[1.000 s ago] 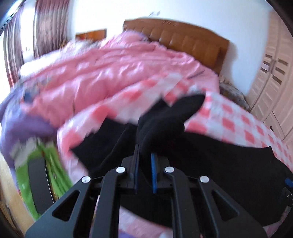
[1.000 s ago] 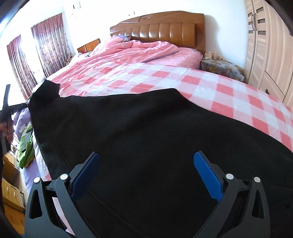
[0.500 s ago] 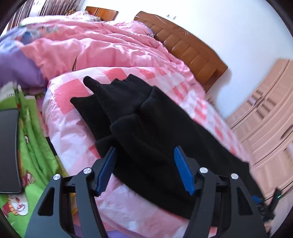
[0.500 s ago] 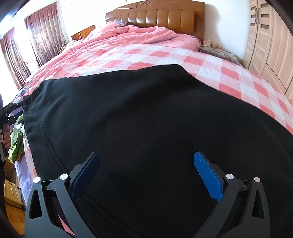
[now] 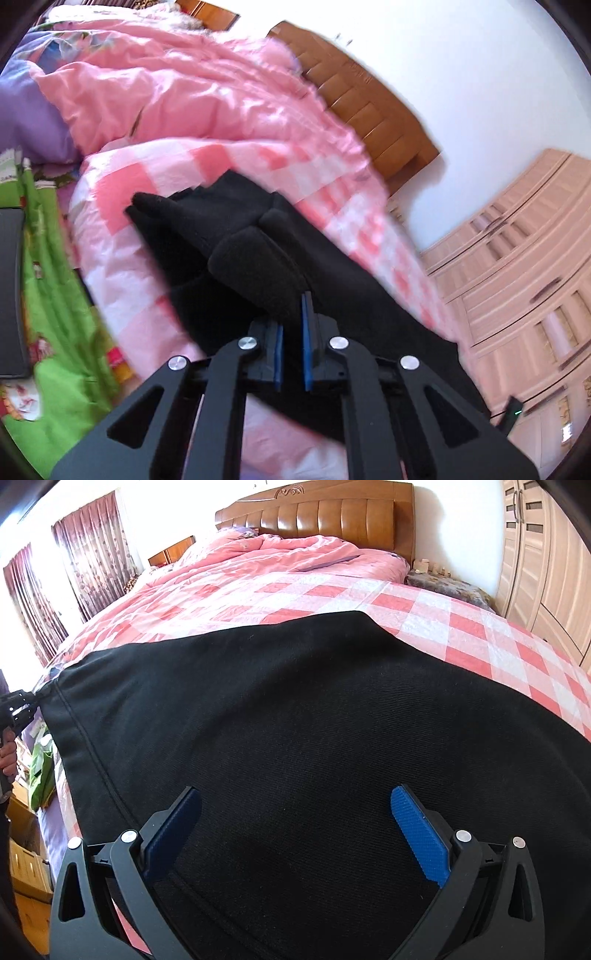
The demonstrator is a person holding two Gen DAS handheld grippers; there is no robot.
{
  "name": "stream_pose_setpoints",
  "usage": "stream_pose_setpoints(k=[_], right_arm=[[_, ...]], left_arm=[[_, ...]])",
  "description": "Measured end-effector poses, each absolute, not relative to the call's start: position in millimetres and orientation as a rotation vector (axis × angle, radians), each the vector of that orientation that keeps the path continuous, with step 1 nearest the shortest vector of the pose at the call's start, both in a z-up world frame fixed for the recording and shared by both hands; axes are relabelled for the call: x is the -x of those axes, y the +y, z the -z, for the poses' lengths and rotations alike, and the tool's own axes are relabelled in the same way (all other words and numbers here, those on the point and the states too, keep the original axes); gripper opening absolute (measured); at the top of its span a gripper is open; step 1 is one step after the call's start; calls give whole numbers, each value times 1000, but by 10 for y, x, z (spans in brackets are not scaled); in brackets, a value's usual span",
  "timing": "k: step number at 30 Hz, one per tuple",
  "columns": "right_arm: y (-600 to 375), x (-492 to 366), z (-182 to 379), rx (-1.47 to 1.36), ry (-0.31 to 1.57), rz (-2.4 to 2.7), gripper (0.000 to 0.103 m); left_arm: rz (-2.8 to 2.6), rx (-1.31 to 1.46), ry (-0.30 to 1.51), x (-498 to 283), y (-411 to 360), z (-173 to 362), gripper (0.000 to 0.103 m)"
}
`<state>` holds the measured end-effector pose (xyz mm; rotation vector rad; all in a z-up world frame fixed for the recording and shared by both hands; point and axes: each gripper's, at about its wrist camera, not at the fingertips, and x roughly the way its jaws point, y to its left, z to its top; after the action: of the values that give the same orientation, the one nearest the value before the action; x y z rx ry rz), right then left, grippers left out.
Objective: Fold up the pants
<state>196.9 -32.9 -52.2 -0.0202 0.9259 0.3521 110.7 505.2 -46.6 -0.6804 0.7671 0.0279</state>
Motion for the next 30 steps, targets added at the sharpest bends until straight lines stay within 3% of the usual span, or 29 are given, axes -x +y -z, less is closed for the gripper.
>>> stream_pose_setpoints(k=[1, 2, 4, 5, 6, 7, 8, 10, 12, 16, 18, 20, 22, 24, 25, 27, 30], right_arm=[[-285, -1954, 511, 50, 928, -334, 99], [-225, -1920, 481, 77, 919, -336, 99], [-87, -1818, 387, 97, 887, -408, 99], [31, -1739, 321, 122, 858, -455, 99], [135, -1681, 282, 152, 838, -488, 99], [302, -1590, 232, 206, 810, -542, 99], [471, -1497, 190, 255, 780, -601, 99], [769, -1351, 136, 317, 726, -713, 93], [1008, -1316, 137, 341, 730, -790, 80], [1614, -1346, 215, 400, 738, -932, 73], [1870, -1399, 301, 431, 771, -973, 62], [2012, -1424, 387, 470, 782, -980, 61], [2114, -1455, 502, 518, 795, -964, 51], [2094, -1461, 531, 523, 777, -950, 44], [2073, -1487, 513, 505, 784, -949, 41], [2025, -1531, 499, 473, 804, -957, 36], [1977, -1597, 480, 412, 835, -991, 36]], left_arm=[[-69, 629, 839, -1167, 5021, 548, 13], [-117, 576, 906, -1215, 4988, 640, 22], [-147, 524, 908, -1199, 4920, 688, 25], [-159, 531, 888, -1160, 4911, 658, 40], [-175, 544, 864, -1125, 4901, 610, 69], [-196, 559, 818, -1057, 4873, 542, 84], [-190, 568, 776, -999, 4833, 491, 90], [-97, 585, 752, -955, 4694, 448, 88], [-58, 565, 762, -972, 4551, 454, 83], [-54, 561, 787, -1080, 4422, 573, 80], [-61, 589, 788, -1090, 4441, 636, 67], [-82, 607, 787, -1095, 4474, 687, 60], [-94, 610, 780, -1080, 4503, 695, 52], [-93, 625, 777, -1001, 4575, 705, 28], [-82, 641, 775, -986, 4618, 717, 22], [-57, 666, 768, -956, 4680, 739, 16], [-39, 687, 754, -927, 4727, 741, 16]])
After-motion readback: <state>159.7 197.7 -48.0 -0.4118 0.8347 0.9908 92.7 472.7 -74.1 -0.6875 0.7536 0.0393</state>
